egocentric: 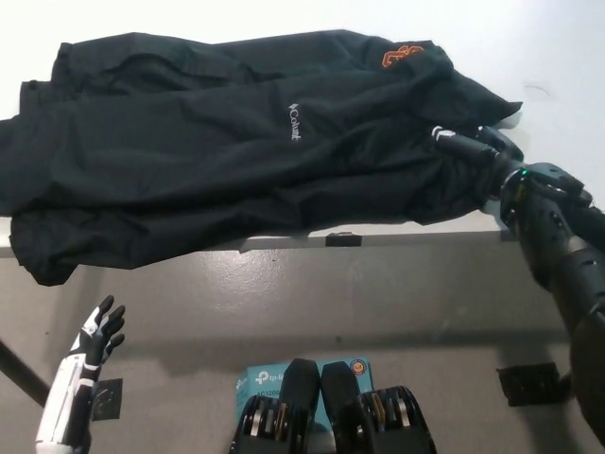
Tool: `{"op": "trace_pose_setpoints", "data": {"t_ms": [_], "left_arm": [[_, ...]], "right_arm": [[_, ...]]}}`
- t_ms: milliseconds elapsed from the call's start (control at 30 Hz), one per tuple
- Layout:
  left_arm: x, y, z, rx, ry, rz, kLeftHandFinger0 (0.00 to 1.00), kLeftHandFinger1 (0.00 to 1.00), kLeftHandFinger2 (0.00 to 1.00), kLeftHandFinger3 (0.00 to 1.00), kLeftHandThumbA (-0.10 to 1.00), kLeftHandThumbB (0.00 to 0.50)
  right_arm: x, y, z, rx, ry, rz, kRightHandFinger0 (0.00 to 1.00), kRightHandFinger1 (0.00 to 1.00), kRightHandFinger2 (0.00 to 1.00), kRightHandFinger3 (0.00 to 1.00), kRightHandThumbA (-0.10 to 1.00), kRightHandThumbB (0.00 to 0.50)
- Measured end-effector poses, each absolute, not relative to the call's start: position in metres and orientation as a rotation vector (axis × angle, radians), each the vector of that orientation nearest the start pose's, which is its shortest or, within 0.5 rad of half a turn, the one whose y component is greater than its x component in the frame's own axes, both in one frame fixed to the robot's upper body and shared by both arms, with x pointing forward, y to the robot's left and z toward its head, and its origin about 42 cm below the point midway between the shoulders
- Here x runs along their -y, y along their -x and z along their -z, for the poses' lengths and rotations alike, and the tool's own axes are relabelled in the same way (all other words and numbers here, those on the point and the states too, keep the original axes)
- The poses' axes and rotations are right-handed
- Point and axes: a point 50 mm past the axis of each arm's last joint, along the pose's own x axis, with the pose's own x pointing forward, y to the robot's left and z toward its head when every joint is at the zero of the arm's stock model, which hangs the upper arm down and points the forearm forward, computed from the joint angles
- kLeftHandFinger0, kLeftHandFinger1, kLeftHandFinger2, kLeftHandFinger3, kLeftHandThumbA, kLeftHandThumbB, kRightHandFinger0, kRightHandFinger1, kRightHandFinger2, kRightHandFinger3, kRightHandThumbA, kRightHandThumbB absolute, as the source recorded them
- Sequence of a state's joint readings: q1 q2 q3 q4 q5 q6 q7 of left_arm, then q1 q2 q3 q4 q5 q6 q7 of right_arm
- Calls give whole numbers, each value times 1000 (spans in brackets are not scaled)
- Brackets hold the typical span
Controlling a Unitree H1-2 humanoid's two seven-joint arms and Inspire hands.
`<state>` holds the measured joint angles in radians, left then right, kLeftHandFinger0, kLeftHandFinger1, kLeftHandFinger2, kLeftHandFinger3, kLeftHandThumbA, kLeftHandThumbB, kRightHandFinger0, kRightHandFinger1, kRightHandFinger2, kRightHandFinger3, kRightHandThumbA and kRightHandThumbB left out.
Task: The robot grabs the right edges of the black jacket on the table, and folds it in half
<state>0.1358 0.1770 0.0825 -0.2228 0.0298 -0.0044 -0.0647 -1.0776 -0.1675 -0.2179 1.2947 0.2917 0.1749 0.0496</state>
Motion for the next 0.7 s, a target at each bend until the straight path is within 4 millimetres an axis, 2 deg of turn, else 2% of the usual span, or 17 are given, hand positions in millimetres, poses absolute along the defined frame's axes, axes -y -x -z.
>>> {"op": "trace_pose_setpoints", "data": {"t_ms": [33, 100, 133, 167, 300, 333, 367, 400, 467, 500, 533, 567, 600, 633, 667, 700], "left_arm": [[-287, -238, -132, 95, -226, -21, 1000, 1000, 1000, 1000, 1000, 176], [-287, -240, -134, 102, -229, -19, 1000, 1000, 1000, 1000, 1000, 188], [-287, -240, -134, 103, -230, -19, 1000, 1000, 1000, 1000, 1000, 190], [-288, -241, -135, 105, -232, -18, 1000, 1000, 1000, 1000, 1000, 185], [-288, -241, -135, 106, -233, -18, 1000, 1000, 1000, 1000, 1000, 178], [-288, -241, -135, 106, -233, -18, 1000, 1000, 1000, 1000, 1000, 171], [-288, -241, -135, 106, -233, -18, 1000, 1000, 1000, 1000, 1000, 170], [-288, -241, -135, 106, -233, -18, 1000, 1000, 1000, 1000, 1000, 169], [-288, -241, -135, 107, -233, -18, 1000, 1000, 1000, 1000, 1000, 168], [-288, -242, -135, 107, -233, -18, 1000, 1000, 1000, 1000, 1000, 173], [-288, -242, -135, 107, -233, -18, 1000, 1000, 1000, 1000, 1000, 167], [-288, -242, -135, 107, -233, -18, 1000, 1000, 1000, 1000, 1000, 165], [-288, -242, -135, 107, -233, -18, 1000, 1000, 1000, 1000, 1000, 176], [-288, -242, -135, 107, -233, -18, 1000, 1000, 1000, 1000, 1000, 182], [-288, -242, -135, 107, -233, -18, 1000, 1000, 1000, 1000, 1000, 181], [-288, -242, -136, 108, -233, -18, 1000, 1000, 1000, 1000, 1000, 176]], "right_arm": [[220, -561, -202, -377, -298, -1, 0, 320, 868, 580, -100, 139], [222, -561, -202, -354, -358, 43, 0, 371, 921, 676, -100, 119], [222, -561, -202, -350, -371, 49, 0, 413, 938, 917, -100, 89], [222, -560, -201, -338, -418, 74, 0, 423, 960, 1000, -100, 80], [228, -560, -200, -298, -599, 159, 0, 389, 947, 1000, -100, 63], [230, -560, -201, -290, -624, 175, 0, 290, 858, 1000, -100, 66], [232, -560, -201, -279, -659, 194, 0, 210, 810, 1000, -100, 74], [234, -560, -202, -274, -681, 207, 0, 190, 795, 915, -100, 77], [240, -560, -206, -249, -738, 239, 0, 158, 776, 613, -100, 78], [242, -561, -208, -238, -751, 247, 0, 154, 769, 526, -100, 86], [244, -562, -212, -225, -767, 254, 0, 139, 758, 815, -100, 79], [248, -563, -217, -211, -779, 262, 0, 133, 761, 862, -100, 78], [249, -564, -220, -198, -785, 266, 0, 125, 760, 1000, -100, 73], [253, -566, -227, -175, -793, 272, 0, 121, 760, 1000, -100, 61], [255, -567, -231, -163, -796, 274, 0, 116, 760, 890, -100, 58], [261, -569, -243, -127, -801, 276, 0, 97, 753, 548, -100, 69]]}}
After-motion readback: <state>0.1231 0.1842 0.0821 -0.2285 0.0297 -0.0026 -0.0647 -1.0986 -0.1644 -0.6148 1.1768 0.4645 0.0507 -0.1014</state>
